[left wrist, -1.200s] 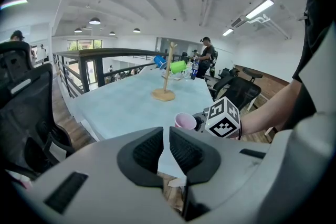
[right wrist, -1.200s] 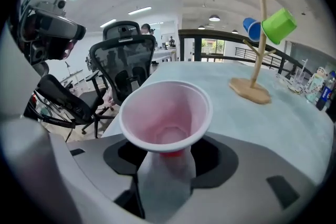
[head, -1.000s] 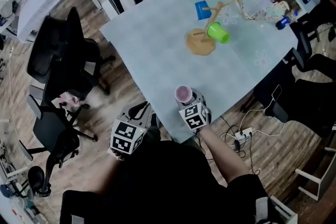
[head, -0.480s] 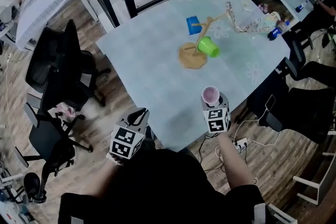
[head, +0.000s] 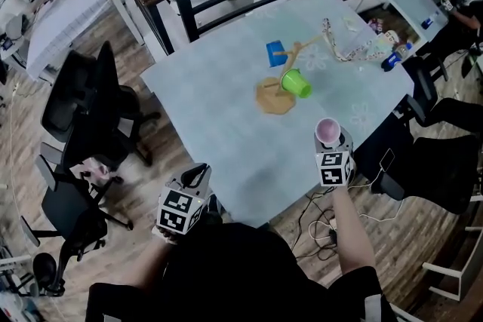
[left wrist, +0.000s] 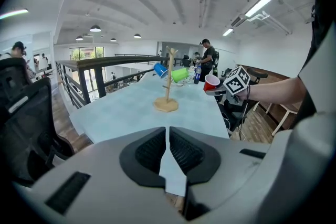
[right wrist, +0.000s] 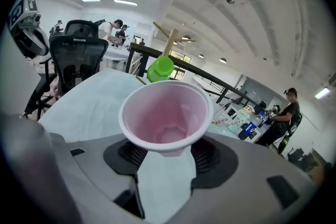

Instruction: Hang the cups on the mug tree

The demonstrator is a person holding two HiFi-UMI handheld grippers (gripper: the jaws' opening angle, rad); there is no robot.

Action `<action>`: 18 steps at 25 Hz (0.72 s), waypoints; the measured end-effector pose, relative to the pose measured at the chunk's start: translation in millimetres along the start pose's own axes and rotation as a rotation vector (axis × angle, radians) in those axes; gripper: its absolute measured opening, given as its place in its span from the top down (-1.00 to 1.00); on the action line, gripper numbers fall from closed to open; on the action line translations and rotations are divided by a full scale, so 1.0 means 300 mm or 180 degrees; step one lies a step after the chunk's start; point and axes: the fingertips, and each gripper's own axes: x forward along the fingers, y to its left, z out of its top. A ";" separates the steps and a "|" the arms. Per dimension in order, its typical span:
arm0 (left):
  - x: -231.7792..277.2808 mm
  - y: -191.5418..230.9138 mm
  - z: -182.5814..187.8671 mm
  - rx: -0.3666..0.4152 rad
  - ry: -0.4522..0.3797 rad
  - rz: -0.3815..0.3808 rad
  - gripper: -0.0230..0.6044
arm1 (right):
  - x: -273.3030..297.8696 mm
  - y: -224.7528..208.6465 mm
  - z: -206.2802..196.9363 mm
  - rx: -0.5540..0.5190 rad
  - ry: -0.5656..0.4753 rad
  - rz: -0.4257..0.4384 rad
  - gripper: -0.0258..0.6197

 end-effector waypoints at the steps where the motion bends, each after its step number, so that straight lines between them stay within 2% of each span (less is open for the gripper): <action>1: -0.002 0.003 0.003 -0.0001 -0.0002 0.0011 0.84 | 0.001 -0.022 0.012 -0.0015 -0.0012 -0.0030 0.07; 5: -0.002 0.009 0.009 -0.0025 0.0004 0.0047 0.84 | 0.001 -0.117 0.087 -0.0211 -0.0079 -0.0160 0.07; 10: -0.008 0.014 0.012 -0.0062 0.0003 0.0102 0.84 | 0.014 -0.237 0.226 -0.0683 -0.0213 -0.0392 0.07; 13: -0.014 0.033 0.012 -0.0104 -0.0005 0.0167 0.84 | 0.042 -0.306 0.317 -0.0857 -0.0270 -0.0492 0.07; 18: -0.035 0.055 0.011 -0.0176 -0.0005 0.0279 0.84 | 0.114 -0.394 0.446 -0.1174 -0.0232 -0.0615 0.07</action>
